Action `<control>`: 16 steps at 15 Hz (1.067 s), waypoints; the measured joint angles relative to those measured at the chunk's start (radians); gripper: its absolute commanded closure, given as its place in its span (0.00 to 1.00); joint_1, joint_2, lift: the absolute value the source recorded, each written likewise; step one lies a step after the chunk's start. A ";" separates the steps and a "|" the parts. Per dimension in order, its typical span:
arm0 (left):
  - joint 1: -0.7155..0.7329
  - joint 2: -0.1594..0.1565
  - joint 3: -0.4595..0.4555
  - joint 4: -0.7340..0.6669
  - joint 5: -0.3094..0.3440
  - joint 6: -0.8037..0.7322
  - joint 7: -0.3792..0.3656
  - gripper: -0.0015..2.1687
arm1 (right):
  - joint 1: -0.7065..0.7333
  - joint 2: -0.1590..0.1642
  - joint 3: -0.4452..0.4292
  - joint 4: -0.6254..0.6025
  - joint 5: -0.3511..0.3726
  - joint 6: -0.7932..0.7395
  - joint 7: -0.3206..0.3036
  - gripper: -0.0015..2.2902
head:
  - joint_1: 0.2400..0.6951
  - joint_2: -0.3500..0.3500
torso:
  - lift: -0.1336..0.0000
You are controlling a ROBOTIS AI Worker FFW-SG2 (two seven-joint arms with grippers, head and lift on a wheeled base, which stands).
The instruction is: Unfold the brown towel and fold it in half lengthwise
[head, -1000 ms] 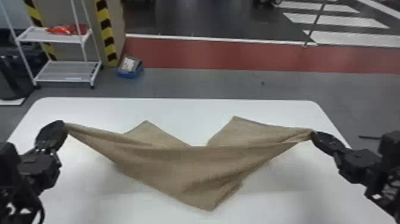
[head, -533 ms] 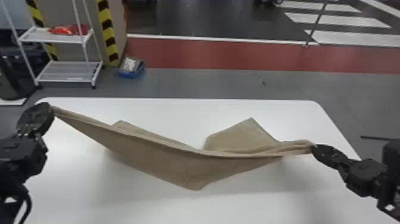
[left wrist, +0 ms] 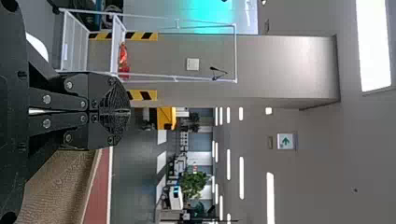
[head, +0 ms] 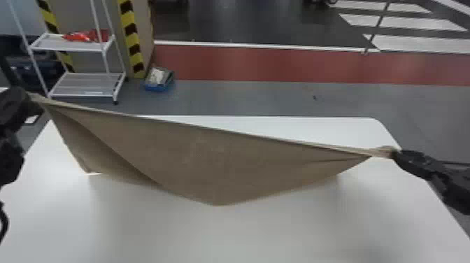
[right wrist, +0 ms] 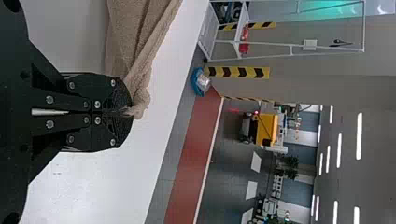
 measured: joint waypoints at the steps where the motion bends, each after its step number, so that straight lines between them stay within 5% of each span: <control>1: -0.005 0.001 0.007 -0.006 0.008 -0.001 -0.003 0.85 | -0.023 -0.003 -0.006 0.000 -0.014 0.026 0.002 0.50 | 0.99 0.36 | 0.20; 5: -0.107 0.019 0.005 0.047 0.071 0.000 -0.021 0.85 | -0.195 -0.017 0.073 0.028 0.003 0.139 -0.013 0.50 | 0.81 0.40 | 0.20; 11: -0.422 0.057 -0.078 0.370 0.126 -0.050 -0.030 0.85 | -0.571 -0.019 0.230 0.358 0.047 0.118 -0.049 0.50 | 0.52 0.46 | 0.20; 14: -0.498 0.079 -0.089 0.453 0.176 -0.124 -0.046 0.85 | -0.631 -0.025 0.242 0.440 0.044 0.066 -0.045 0.50 | 0.43 0.47 | 0.20; 16: -0.480 0.095 -0.082 0.430 0.222 -0.155 -0.053 0.85 | -0.602 -0.060 0.225 0.438 0.031 0.057 -0.028 0.50 | 0.42 0.46 | 0.20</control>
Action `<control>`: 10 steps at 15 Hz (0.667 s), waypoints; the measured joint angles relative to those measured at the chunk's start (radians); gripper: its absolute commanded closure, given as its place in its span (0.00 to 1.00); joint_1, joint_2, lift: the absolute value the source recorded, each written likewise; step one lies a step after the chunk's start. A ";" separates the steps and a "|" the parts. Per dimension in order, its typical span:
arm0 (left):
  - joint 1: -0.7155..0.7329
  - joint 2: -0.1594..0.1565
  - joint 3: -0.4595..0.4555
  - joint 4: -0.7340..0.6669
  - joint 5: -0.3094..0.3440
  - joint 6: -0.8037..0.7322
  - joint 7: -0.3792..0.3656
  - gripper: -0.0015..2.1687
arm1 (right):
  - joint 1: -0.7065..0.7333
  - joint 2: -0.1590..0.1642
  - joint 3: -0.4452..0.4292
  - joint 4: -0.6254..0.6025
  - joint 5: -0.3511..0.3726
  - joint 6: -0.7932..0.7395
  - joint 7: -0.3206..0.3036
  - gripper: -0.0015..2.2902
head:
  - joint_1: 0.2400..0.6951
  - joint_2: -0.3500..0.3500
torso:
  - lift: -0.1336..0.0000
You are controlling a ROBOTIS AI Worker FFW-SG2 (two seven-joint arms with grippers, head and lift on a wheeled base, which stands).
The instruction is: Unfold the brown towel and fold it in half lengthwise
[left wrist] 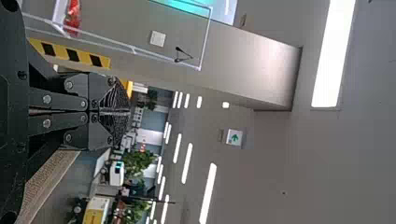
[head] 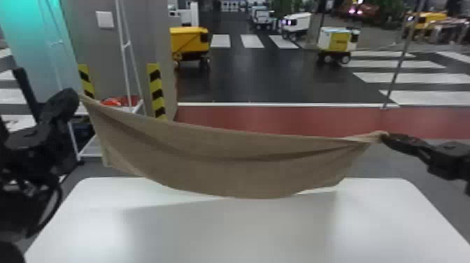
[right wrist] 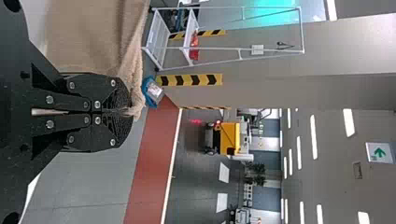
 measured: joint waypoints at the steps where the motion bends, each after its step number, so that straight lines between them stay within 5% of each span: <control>1: 0.027 0.006 0.007 -0.024 0.013 -0.002 -0.005 0.85 | 0.030 -0.025 -0.016 -0.015 -0.013 -0.001 0.011 0.50 | 0.43 0.45 | 0.20; 4: 0.181 0.006 0.030 -0.109 -0.001 0.011 -0.046 0.85 | 0.177 -0.077 -0.091 -0.079 -0.035 0.003 0.098 0.50 | 0.60 0.38 | 0.20; 8: 0.377 -0.072 0.004 -0.174 -0.165 0.015 -0.039 0.85 | 0.351 -0.087 -0.151 -0.098 -0.011 -0.045 0.223 0.50 | 0.98 0.31 | 0.20; 10: 0.467 -0.101 -0.005 -0.243 -0.233 0.023 -0.008 0.85 | 0.406 -0.092 -0.188 -0.099 0.010 -0.081 0.290 0.50 | 1.00 0.28 | 0.20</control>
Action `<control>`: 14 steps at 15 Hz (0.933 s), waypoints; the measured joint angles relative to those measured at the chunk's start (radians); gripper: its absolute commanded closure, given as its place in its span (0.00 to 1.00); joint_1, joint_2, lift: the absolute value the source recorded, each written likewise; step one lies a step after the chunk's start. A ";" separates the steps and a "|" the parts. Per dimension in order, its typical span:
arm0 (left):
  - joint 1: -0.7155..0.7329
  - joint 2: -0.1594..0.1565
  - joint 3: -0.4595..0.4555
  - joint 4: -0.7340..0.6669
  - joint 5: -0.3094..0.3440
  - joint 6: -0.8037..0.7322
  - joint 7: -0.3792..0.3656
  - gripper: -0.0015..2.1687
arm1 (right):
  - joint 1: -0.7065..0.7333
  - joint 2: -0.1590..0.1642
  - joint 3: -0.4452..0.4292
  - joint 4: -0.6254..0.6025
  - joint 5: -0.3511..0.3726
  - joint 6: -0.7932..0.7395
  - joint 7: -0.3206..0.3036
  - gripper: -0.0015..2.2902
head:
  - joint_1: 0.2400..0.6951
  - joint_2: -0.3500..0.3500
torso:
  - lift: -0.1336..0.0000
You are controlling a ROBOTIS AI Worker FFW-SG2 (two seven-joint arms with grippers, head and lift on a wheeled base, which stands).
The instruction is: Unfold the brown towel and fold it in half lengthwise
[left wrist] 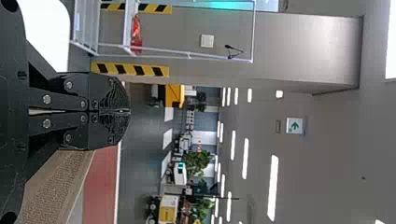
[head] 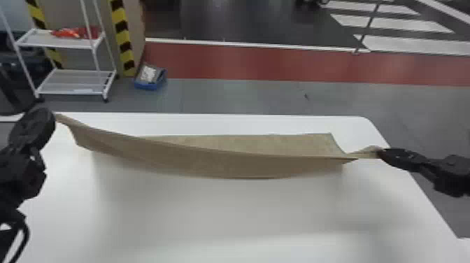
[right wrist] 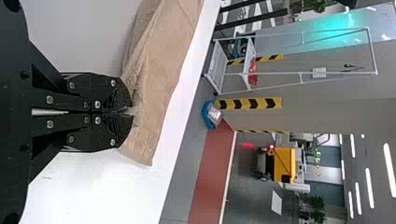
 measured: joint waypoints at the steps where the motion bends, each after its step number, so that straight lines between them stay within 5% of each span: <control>1: 0.042 -0.011 -0.010 -0.043 -0.036 0.026 0.022 0.85 | 0.030 -0.001 -0.039 -0.005 0.001 -0.014 0.022 0.50 | 1.00 0.25 | 0.20; 7: 0.157 -0.013 -0.089 -0.187 -0.161 0.340 0.087 0.84 | 0.198 -0.010 -0.266 -0.074 -0.079 -0.032 0.141 0.50 | 1.00 0.05 | 0.20; 14: 0.124 -0.004 -0.107 -0.216 -0.171 0.394 0.093 0.84 | 0.215 0.005 -0.246 -0.100 -0.074 -0.004 0.126 0.50 | 1.00 0.05 | 0.20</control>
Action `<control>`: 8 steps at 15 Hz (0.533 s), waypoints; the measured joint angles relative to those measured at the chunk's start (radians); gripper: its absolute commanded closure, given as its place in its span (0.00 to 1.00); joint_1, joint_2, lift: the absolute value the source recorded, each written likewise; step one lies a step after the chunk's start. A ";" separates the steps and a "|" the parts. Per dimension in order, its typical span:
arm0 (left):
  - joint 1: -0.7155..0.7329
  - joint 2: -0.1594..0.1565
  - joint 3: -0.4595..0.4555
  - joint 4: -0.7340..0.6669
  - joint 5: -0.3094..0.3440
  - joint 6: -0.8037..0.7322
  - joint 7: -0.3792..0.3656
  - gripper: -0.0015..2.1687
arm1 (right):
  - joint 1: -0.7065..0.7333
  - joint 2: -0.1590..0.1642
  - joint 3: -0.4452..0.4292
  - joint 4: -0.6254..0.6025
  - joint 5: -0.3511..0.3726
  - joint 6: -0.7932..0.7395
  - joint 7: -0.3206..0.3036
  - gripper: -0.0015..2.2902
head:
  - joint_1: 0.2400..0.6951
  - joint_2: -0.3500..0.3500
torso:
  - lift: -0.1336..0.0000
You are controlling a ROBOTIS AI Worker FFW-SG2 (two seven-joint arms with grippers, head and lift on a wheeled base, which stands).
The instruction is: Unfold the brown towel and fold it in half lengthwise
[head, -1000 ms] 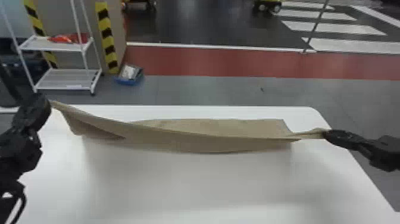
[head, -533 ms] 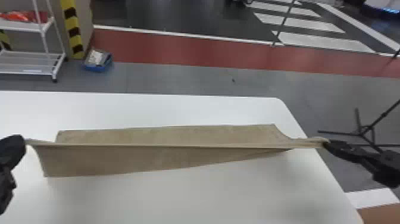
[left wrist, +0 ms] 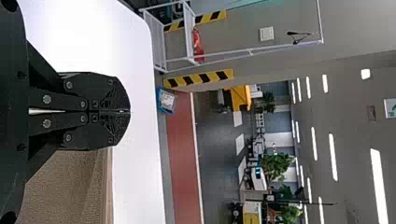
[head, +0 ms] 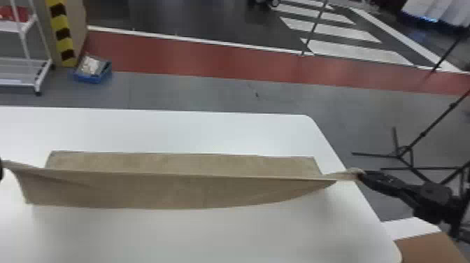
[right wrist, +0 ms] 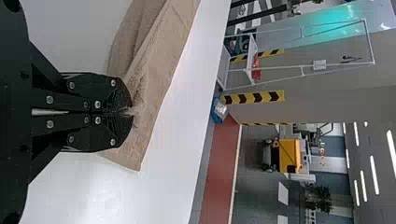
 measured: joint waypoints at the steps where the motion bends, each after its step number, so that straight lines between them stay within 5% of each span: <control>1: -0.006 0.001 -0.015 0.000 -0.013 0.013 0.004 0.84 | -0.017 0.002 0.015 0.011 0.014 0.000 -0.002 0.50 | 1.00 0.05 | 0.20; 8: 0.072 0.016 0.036 -0.125 -0.036 0.165 0.012 0.84 | 0.003 0.011 -0.038 0.018 0.013 -0.013 0.008 0.50 | 1.00 0.04 | 0.20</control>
